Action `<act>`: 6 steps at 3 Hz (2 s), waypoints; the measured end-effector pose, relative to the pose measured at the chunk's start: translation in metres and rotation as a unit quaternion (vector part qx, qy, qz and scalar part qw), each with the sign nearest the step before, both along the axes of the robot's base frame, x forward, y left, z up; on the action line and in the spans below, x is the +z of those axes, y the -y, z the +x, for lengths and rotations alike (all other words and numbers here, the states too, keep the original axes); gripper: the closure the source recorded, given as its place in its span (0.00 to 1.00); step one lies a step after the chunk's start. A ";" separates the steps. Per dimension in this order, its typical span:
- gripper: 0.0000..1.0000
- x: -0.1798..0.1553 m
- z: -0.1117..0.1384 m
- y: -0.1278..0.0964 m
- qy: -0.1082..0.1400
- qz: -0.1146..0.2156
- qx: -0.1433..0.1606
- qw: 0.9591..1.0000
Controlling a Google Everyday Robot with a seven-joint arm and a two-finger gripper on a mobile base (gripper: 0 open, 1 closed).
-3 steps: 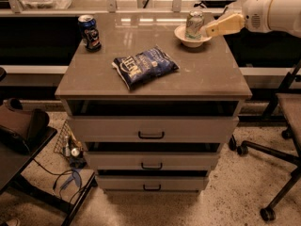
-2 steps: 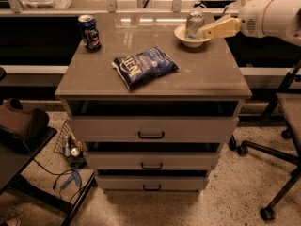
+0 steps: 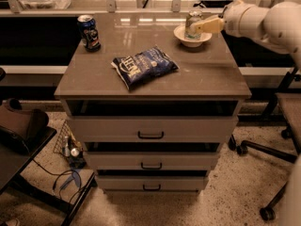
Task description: Pick 7up can from paper bowl and place on counter
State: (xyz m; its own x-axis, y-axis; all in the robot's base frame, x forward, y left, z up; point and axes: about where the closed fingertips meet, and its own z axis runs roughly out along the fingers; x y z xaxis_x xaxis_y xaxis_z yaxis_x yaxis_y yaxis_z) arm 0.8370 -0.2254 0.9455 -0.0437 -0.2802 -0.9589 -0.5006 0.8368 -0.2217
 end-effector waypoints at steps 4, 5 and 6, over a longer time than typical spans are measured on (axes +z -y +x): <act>0.18 -0.038 0.061 -0.039 0.009 0.194 0.022 0.981; 0.49 -0.037 0.064 -0.050 0.007 0.204 0.030 0.979; 0.72 -0.038 0.065 -0.052 0.006 0.204 0.031 0.979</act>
Offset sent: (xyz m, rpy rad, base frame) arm 0.0683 0.0207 -0.0397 0.3512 -0.0412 -0.0019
